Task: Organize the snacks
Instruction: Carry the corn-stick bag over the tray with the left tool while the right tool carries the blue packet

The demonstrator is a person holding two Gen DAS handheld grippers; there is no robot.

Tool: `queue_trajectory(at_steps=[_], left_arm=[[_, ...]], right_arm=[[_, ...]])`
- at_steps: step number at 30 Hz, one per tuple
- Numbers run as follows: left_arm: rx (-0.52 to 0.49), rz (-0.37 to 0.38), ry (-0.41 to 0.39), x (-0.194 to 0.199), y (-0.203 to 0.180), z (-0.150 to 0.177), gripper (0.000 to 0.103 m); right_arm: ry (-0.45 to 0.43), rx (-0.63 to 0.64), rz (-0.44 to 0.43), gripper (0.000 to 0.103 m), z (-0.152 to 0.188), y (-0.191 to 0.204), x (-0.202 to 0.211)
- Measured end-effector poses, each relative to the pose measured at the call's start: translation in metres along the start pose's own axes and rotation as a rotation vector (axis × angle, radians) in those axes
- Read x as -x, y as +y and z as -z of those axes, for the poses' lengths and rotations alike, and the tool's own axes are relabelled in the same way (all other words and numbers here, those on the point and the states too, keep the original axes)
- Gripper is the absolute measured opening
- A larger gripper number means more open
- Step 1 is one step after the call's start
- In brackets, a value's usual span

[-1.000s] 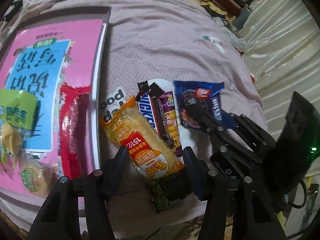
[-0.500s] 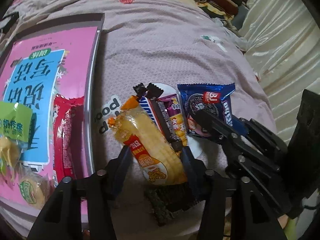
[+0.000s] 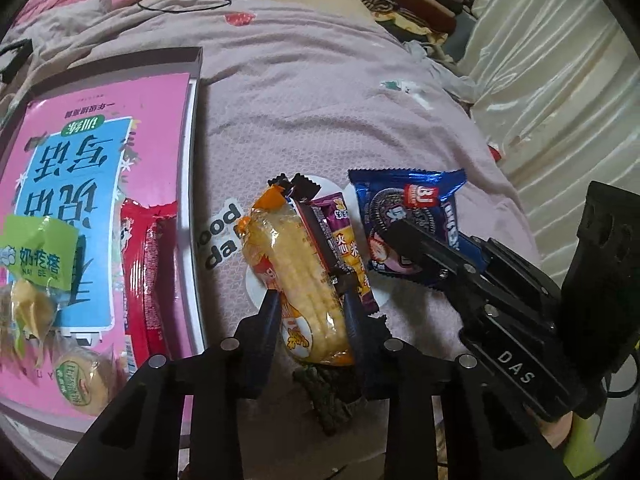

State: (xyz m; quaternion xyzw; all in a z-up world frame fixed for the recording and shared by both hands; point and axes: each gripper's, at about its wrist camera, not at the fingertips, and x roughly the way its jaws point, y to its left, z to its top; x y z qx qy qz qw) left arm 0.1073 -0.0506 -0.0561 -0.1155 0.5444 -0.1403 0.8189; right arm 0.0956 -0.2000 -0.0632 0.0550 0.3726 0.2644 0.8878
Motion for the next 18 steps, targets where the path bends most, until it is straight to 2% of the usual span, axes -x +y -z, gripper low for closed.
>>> queue_trajectory(at_steps=[4, 9, 14, 18], left_arm=[[-0.002, 0.000, 0.006, 0.005, 0.002, 0.006, 0.028], [0.010, -0.034, 0.027, 0.001, 0.005, 0.007, 0.027], [0.030, -0.066, 0.058, -0.009, 0.003, 0.004, 0.037], [0.016, -0.087, 0.061, -0.018, -0.003, 0.000, 0.038]], right_arm=[[-0.018, -0.010, -0.007, 0.022, 0.002, 0.003, 0.007], [-0.019, -0.018, 0.004, 0.022, 0.004, 0.005, 0.012], [-0.011, -0.015, 0.011, 0.022, 0.004, 0.005, 0.010], [-0.012, -0.015, 0.015, 0.022, 0.003, 0.005, 0.008]])
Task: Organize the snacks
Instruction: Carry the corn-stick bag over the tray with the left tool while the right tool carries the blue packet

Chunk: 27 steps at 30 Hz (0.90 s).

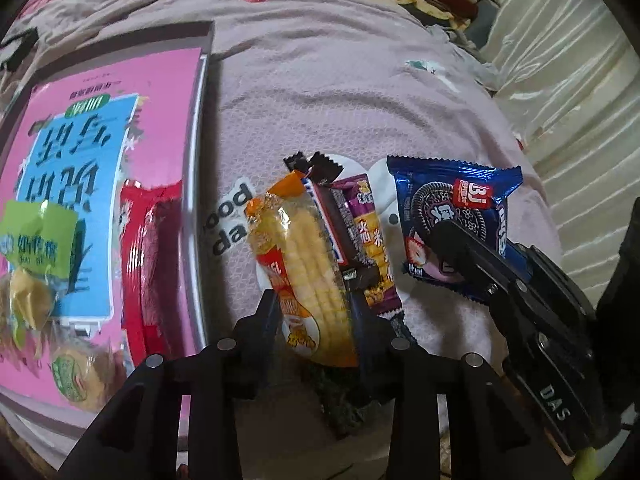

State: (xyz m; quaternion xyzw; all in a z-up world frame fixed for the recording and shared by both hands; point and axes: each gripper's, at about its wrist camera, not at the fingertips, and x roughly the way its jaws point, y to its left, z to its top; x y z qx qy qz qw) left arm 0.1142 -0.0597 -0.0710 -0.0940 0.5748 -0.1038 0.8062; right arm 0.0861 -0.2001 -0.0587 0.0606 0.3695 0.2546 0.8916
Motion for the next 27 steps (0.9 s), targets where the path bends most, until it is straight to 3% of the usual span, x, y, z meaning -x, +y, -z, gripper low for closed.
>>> queue_trajectory(at_steps=[7, 14, 21, 27], left_arm=[[-0.056, -0.002, -0.023, -0.003, -0.007, -0.005, 0.034], [-0.109, 0.044, -0.087, 0.027, -0.008, -0.003, 0.025], [-0.071, 0.084, -0.057, 0.031, 0.005, 0.001, 0.025], [-0.070, 0.096, -0.106, 0.054, 0.013, 0.003, 0.025]], right_arm=[[-0.009, 0.005, 0.010, 0.022, 0.001, 0.000, 0.000], [-0.085, -0.012, -0.004, 0.022, -0.002, 0.001, 0.017], [-0.100, -0.016, 0.001, 0.022, -0.002, 0.006, 0.025], [-0.127, -0.020, -0.004, 0.022, -0.003, 0.012, 0.034]])
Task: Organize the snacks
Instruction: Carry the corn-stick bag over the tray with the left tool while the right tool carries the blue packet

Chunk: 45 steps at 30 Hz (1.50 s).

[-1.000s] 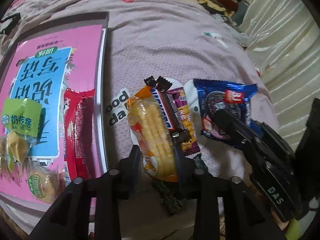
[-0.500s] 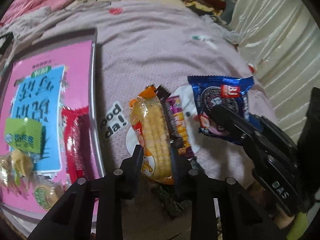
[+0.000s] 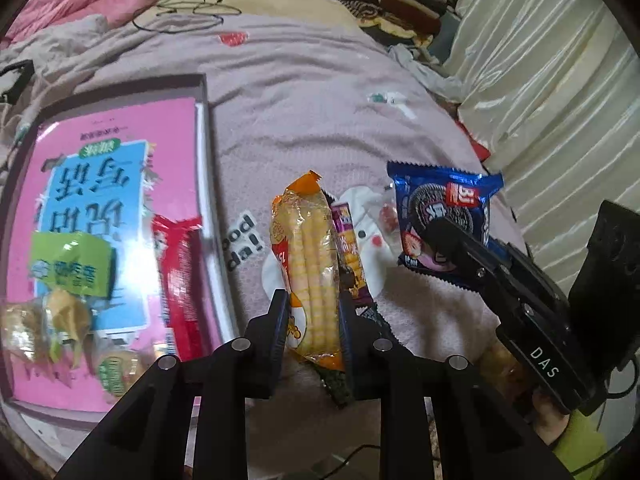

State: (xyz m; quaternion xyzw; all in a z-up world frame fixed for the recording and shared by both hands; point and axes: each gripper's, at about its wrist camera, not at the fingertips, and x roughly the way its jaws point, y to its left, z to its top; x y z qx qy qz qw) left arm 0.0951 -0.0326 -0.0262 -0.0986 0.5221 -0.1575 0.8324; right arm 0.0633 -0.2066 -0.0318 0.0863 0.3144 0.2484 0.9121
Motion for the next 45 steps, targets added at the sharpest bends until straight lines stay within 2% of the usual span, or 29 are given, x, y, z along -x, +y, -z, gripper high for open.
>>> queue_trajectory(at_steps=[8, 26, 37, 45], left_arm=[[-0.010, -0.047, -0.096, 0.041, 0.018, 0.002, 0.024], [0.100, -0.102, -0.197, 0.106, 0.085, 0.013, 0.024], [0.173, -0.144, -0.226, 0.127, 0.124, 0.025, 0.024], [0.189, -0.156, -0.208, 0.128, 0.138, 0.039, 0.024]], right_arm=[[-0.021, -0.017, -0.034, 0.022, -0.002, 0.019, 0.008], [-0.010, 0.038, -0.145, 0.022, -0.003, 0.090, -0.001], [0.009, 0.082, -0.169, 0.022, 0.001, 0.117, -0.009], [0.026, 0.099, -0.172, 0.022, 0.003, 0.130, -0.018]])
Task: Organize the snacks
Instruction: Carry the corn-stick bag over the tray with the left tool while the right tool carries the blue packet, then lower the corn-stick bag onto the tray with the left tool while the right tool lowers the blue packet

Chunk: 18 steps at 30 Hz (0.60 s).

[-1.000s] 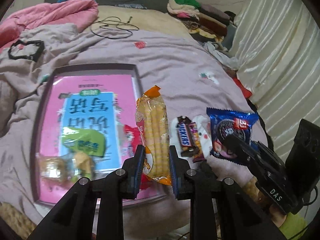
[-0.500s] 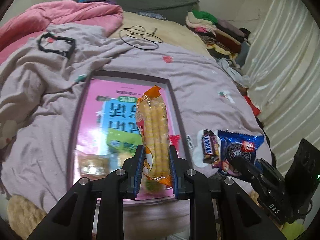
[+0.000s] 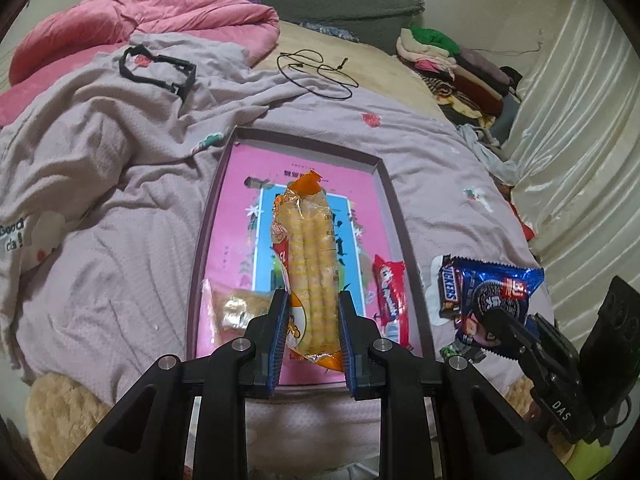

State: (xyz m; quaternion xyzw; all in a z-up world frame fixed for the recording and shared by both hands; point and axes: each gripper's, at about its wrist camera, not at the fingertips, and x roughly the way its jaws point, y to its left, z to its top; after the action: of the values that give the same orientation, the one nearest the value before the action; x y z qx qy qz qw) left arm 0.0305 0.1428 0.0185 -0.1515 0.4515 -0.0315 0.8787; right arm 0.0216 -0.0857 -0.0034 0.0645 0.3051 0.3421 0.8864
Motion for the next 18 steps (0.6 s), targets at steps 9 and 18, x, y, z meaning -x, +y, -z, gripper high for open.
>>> queue_trajectory(at_steps=[9, 18], left_arm=[[-0.008, 0.001, 0.034, -0.009, 0.003, 0.009, 0.024], [-0.041, 0.005, 0.080, -0.025, -0.004, 0.018, 0.024]], right_arm=[[0.016, 0.008, 0.003, 0.022, 0.000, 0.007, -0.010], [0.040, -0.005, 0.005, 0.022, 0.000, 0.007, -0.025]])
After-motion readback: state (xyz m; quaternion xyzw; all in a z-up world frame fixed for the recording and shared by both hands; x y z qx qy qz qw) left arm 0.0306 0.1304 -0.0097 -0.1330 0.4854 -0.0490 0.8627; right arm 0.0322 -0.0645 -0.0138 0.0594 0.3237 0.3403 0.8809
